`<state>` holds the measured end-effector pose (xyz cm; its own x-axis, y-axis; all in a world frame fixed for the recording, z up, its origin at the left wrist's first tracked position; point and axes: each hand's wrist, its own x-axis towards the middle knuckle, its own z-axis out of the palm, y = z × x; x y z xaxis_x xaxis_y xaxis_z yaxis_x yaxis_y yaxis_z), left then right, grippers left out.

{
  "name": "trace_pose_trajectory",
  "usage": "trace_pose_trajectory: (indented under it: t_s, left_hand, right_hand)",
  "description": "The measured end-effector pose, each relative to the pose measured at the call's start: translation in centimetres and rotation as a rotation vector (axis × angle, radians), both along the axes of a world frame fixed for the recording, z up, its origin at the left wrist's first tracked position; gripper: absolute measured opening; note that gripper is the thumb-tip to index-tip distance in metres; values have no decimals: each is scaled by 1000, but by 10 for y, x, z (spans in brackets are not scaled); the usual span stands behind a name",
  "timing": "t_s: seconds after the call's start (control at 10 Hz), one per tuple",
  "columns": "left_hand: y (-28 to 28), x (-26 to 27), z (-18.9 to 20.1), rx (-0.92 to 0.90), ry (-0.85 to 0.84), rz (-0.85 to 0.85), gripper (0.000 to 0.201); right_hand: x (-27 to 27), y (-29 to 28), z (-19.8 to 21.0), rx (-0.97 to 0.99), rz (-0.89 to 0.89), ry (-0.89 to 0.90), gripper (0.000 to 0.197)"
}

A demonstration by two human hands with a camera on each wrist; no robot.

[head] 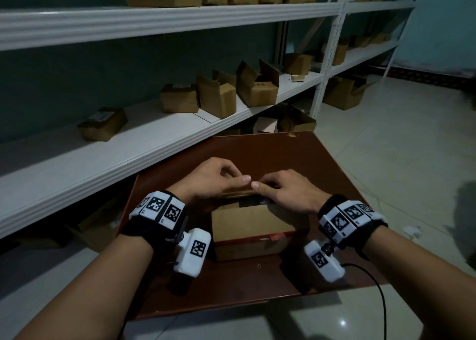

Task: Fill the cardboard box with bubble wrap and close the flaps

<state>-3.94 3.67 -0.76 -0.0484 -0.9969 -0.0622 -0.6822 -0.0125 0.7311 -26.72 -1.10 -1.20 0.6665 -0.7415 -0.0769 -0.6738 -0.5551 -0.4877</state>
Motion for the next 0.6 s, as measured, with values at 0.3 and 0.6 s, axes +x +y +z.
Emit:
trace_pose_trajectory:
  t_s: [0.3, 0.6]
  left_hand:
    - [-1, -3, 3, -135, 90, 136, 42]
    - [-1, 1, 17, -257, 621, 465, 46]
  right_hand:
    - [-2, -3, 10, 113, -85, -77, 72]
    - [-18, -24, 29, 350, -332, -548, 69]
